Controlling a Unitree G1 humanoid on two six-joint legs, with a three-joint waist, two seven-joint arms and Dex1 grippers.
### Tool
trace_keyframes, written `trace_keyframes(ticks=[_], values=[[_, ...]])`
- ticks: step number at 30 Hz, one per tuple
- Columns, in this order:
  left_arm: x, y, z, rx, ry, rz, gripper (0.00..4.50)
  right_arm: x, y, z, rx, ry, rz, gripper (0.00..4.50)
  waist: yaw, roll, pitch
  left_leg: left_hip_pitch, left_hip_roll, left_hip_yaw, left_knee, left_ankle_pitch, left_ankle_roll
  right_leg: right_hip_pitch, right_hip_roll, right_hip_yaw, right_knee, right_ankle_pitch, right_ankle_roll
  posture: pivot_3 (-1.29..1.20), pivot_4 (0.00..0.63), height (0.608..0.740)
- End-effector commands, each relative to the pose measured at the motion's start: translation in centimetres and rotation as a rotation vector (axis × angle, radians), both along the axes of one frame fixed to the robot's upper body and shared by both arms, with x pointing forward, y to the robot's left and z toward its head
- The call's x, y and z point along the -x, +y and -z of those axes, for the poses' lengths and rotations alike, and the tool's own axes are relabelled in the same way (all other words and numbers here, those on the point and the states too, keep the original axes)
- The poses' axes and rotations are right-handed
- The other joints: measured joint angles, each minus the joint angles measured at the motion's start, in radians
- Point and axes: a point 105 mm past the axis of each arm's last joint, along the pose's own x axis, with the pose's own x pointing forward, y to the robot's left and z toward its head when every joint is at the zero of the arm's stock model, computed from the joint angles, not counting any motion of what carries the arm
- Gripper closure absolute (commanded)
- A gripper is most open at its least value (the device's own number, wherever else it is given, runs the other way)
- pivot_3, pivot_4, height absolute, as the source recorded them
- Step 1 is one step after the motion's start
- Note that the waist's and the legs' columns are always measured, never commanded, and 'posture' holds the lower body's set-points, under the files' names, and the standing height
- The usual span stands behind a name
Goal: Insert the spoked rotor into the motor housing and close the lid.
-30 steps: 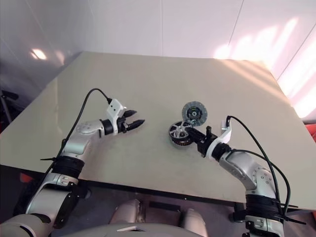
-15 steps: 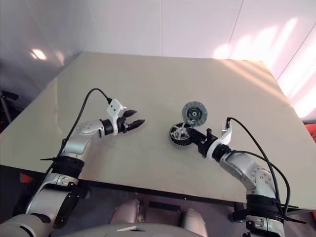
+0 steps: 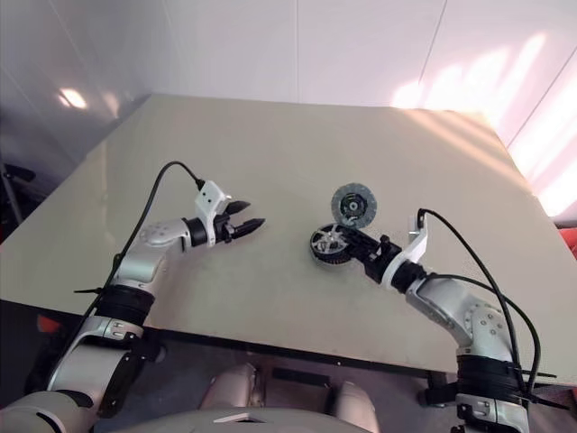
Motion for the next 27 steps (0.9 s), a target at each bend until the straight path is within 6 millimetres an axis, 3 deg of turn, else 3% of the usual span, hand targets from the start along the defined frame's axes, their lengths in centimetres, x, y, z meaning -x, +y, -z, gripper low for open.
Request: trace_keyframes(ticks=[1,14,19,27], values=[[-0.3,-0.4,-1.6,0.009,-0.052,0.018,1.16,0.0,0.0,-3.2,0.009,-0.142,-0.035,2.50,0.001,0.000,0.000,0.000,0.000,0.000,0.000,0.000,0.000,0.000,0.000,0.000,0.000,0.000,0.000,0.00,0.000,0.740],[-0.1,-0.4,-1.3,0.009,-0.051,0.024,1.16,0.0,-0.7,-1.5,0.123,-0.108,-0.030,2.50,0.000,0.000,0.000,0.000,0.000,0.000,0.000,0.000,0.000,0.000,0.000,0.000,0.000,0.000,0.000,0.00,0.000,0.740],[-0.1,-0.3,-1.1,0.006,-0.048,0.022,1.16,-0.3,-1.2,0.0,0.243,-0.076,-0.022,2.50,-0.001,0.000,0.000,0.001,0.000,0.000,0.000,0.000,0.000,0.000,0.000,0.000,0.000,0.000,0.000,0.00,0.000,0.740],[-0.5,-0.2,-0.8,0.006,-0.043,0.017,1.16,-0.7,-2.1,0.5,0.461,-0.098,-0.051,2.50,-0.001,0.000,0.000,0.003,0.000,0.000,0.000,0.000,0.000,0.003,0.000,0.000,0.000,0.000,0.000,0.00,0.000,0.740]])
